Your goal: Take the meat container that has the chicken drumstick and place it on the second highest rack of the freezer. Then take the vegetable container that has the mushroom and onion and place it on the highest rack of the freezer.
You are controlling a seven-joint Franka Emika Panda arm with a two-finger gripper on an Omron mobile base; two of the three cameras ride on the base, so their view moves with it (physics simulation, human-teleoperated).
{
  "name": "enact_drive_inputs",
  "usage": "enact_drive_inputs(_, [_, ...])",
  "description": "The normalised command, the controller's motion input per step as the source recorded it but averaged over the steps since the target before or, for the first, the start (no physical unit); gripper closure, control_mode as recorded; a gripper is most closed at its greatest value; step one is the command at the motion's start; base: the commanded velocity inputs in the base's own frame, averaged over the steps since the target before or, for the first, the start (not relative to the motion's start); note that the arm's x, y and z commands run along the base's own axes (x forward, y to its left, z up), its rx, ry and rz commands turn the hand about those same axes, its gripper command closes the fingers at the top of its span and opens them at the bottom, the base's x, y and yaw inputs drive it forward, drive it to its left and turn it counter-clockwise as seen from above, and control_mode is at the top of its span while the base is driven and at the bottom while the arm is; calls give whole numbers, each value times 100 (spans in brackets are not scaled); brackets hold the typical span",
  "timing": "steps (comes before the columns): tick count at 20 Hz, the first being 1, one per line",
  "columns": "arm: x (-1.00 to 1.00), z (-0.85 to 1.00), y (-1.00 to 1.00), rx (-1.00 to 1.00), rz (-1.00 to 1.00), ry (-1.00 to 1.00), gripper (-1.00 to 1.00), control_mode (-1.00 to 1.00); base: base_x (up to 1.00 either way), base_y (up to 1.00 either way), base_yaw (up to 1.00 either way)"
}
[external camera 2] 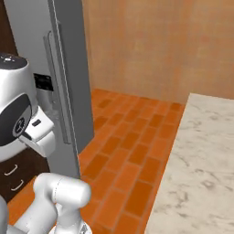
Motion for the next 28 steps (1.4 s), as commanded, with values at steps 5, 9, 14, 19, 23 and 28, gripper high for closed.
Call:
enact_drive_inputs(5, [0,0,0,0,0,0,100,100,100,-57,-19])
enact_drive_inputs(9, [0,0,0,0,0,0,100,100,100,-18,-13])
enact_drive_inputs(14, [0,0,0,0,0,0,100,100,100,-7,-12])
enact_drive_inputs(19, [0,0,0,0,0,0,100,100,100,-3,-7])
enact_drive_inputs(23, [0,0,0,0,0,0,100,100,100,0,2])
enact_drive_inputs(28, [0,0,0,0,0,0,100,100,100,0,36])
